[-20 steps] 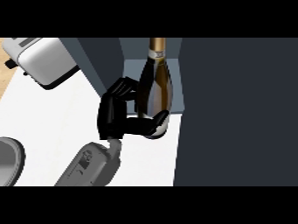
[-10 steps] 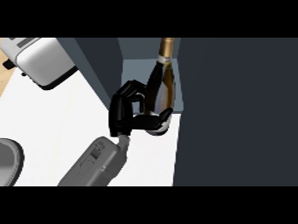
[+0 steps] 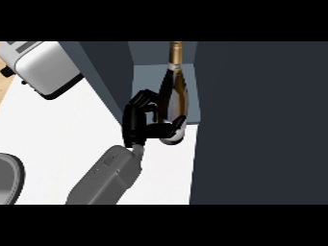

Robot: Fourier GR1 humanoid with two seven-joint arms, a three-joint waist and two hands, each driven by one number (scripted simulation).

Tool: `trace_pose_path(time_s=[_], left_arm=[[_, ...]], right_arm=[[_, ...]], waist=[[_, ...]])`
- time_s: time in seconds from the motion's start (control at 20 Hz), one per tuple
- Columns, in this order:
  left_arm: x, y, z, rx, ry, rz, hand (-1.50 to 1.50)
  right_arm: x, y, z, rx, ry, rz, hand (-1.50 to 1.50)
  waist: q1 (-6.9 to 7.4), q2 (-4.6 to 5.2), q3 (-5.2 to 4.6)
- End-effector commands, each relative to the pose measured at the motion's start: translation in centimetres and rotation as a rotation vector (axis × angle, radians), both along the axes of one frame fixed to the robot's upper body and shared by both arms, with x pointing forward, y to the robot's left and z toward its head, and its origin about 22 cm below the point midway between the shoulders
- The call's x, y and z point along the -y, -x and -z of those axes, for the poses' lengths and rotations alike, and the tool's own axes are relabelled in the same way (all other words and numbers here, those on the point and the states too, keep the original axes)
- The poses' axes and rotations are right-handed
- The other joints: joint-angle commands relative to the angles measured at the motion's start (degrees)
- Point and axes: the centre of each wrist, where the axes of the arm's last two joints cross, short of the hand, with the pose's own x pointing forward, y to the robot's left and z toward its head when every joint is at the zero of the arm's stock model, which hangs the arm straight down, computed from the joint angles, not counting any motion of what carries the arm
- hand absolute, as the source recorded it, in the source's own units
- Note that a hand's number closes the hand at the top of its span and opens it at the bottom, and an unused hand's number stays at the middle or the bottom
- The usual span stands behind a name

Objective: Pick up the wine, place it into the cabinet and close the cabinet

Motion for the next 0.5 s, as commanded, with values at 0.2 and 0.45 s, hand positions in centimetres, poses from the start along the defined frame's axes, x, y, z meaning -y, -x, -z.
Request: trace_pose_path(time_s=[0.2, 0.45], left_arm=[[-0.8, -2.4, 0.9, -0.025, 0.042, -0.027, 1.5], [0.4, -4.2, -1.2, -0.047, 0.028, -0.045, 1.5]], right_arm=[[0.7, 3.0, -2.2, 0.045, -0.055, -0.065, -1.5], [1.0, 4.1, -2.8, 0.049, -0.063, -0.077, -1.5]], waist=[[0.07, 0.1, 0.0], [-0.68, 0.04, 0.0]])
